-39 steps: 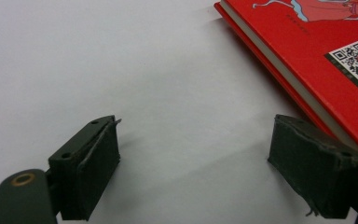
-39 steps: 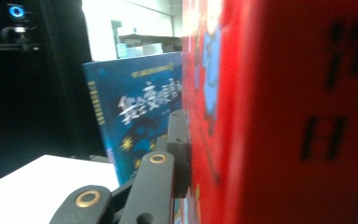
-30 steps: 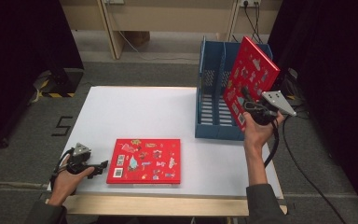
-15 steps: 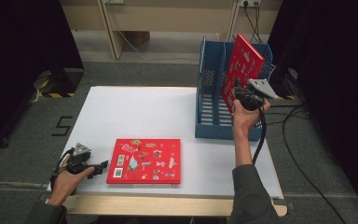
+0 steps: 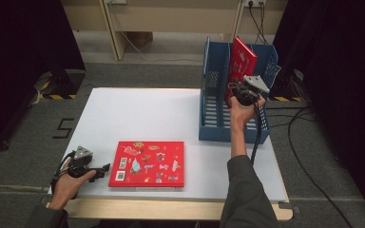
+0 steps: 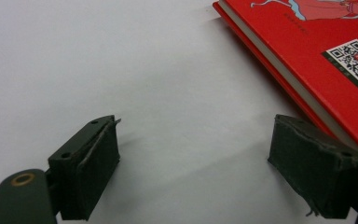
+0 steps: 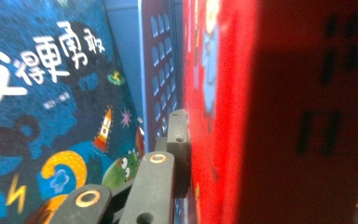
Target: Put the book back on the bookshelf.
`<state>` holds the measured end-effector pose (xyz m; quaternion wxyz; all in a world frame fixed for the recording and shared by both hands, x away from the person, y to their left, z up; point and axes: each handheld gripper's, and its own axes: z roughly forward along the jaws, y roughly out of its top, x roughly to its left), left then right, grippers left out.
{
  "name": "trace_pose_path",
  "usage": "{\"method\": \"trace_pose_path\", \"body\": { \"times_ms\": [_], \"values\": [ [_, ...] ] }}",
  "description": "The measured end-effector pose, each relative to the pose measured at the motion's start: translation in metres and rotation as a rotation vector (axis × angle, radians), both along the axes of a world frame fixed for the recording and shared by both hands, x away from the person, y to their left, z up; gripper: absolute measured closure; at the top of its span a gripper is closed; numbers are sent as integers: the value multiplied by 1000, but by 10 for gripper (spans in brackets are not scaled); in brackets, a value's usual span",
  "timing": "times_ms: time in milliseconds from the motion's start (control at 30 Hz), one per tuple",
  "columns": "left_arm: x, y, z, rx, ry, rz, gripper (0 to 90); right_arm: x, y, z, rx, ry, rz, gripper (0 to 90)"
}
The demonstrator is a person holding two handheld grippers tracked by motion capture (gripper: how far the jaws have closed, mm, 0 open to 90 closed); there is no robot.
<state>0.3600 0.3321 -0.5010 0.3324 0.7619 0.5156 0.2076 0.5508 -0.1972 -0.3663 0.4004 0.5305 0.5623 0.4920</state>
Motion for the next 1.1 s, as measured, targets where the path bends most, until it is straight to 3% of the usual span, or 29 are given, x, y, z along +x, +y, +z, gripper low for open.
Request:
{"method": "trace_pose_path", "body": {
  "times_ms": [233, 567, 600, 700, 1100],
  "values": [
    [0, 0, 0, 1, 0, -1, 145, 12, 8, -7, -35, 46, 8, 794],
    [0, 0, 0, 3, 0, 1, 145, 14, 11, -11, -25, 116, 8, 769],
    [0, 0, 0, 3, 1, 0, 145, 14, 12, -11, -38, 140, 4, 768],
    [0, 0, 0, 3, 0, 0, 145, 13, 15, -11, -72, 140, 18, 761],
    [0, 0, 0, 3, -1, 2, 145, -4, 19, -8, -6, 158, 68, 636]
  ]
}}
